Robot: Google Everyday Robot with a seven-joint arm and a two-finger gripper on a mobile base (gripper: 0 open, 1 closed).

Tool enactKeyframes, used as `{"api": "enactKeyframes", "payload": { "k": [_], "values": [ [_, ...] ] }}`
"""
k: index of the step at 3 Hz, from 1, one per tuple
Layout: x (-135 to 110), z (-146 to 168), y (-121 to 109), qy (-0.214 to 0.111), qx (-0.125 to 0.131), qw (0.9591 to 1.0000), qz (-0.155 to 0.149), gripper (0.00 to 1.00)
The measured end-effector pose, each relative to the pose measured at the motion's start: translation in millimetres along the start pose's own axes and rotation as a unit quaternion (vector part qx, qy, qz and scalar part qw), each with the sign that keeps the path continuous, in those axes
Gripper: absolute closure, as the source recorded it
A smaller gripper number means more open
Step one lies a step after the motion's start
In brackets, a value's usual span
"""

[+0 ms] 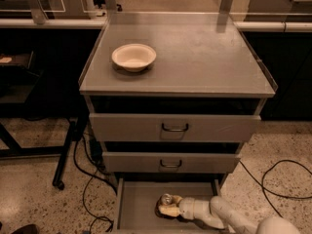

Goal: Pick orange can from bottom drawer and place on counter

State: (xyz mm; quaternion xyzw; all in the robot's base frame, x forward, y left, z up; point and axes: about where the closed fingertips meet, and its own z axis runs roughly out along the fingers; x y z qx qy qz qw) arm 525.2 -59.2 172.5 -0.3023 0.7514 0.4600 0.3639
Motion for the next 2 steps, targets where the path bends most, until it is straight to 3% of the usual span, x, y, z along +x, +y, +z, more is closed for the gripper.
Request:
{"api": "enactKeyframes", "payload": {
  "k": [1, 2],
  "values": [
    [-52, -57, 21, -0.023, 0.056, 0.9981, -0.015, 1.0],
    [-95, -98, 65, -0.012, 0.086, 0.9952, -0.044, 1.0]
  ]
}}
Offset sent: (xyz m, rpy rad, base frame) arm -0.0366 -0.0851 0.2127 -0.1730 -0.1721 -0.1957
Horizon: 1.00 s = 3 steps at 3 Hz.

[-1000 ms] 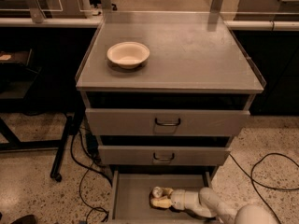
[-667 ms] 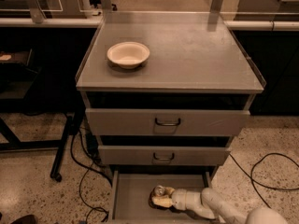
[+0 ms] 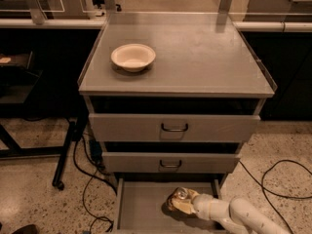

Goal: Pick orange can from bottom drawer and place on counter

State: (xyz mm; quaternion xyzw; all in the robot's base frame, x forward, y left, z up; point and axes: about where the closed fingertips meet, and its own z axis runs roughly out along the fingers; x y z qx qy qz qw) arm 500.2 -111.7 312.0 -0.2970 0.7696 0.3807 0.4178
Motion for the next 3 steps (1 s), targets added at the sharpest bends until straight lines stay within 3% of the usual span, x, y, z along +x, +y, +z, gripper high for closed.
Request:
{"api": "enactKeyframes", "payload": {
  "k": [1, 2, 3],
  "values": [
    [0, 0, 0, 0.0, 0.0, 1.0, 0.0, 1.0],
    [-15, -43, -7, 0.005, 0.041, 0.9992, -0.004, 1.0],
    [-48, -121, -18, -0.019, 0.096, 0.9952, 0.0, 1.0]
  ]
}}
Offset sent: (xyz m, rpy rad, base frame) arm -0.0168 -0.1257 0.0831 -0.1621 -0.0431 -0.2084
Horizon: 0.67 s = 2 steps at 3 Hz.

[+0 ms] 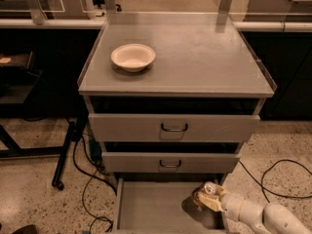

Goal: Pick orange can from bottom drawer and place on counter

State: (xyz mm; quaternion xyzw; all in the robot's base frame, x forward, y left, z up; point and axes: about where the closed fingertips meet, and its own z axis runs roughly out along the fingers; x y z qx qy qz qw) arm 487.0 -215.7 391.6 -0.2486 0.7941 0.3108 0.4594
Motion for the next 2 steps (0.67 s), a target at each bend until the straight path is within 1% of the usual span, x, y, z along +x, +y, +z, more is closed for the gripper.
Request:
{"api": "enactKeyframes", "payload": {
  "k": [1, 2],
  "values": [
    [-6, -2, -1, 0.0, 0.003, 1.0, -0.003, 1.0],
    [-40, -13, -8, -0.003, 0.019, 0.9996, -0.021, 1.0]
  ]
}}
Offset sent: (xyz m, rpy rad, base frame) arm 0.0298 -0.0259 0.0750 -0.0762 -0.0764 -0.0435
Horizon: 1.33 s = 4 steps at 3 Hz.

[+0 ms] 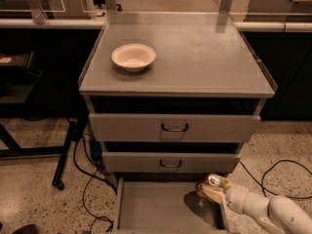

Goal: Pick orange can from bottom drawer and place on counter

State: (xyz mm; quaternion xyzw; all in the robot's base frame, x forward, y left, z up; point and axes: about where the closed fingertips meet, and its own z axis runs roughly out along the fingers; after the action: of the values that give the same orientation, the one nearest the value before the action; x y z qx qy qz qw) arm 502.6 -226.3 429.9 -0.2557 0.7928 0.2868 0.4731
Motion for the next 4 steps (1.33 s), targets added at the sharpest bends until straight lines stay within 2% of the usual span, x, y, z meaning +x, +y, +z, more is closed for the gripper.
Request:
{"api": "enactKeyframes", "payload": {
  "k": [1, 2, 3, 4],
  "values": [
    [-41, -31, -4, 0.004, 0.027, 0.9992, -0.031, 1.0],
    [-88, -68, -10, 0.006, 0.061, 0.9954, -0.074, 1.0],
    [-103, -80, -12, 0.007, 0.071, 0.9935, -0.088, 1.0],
    [-108, -83, -13, 0.007, 0.074, 0.9931, -0.09, 1.0]
  ]
}}
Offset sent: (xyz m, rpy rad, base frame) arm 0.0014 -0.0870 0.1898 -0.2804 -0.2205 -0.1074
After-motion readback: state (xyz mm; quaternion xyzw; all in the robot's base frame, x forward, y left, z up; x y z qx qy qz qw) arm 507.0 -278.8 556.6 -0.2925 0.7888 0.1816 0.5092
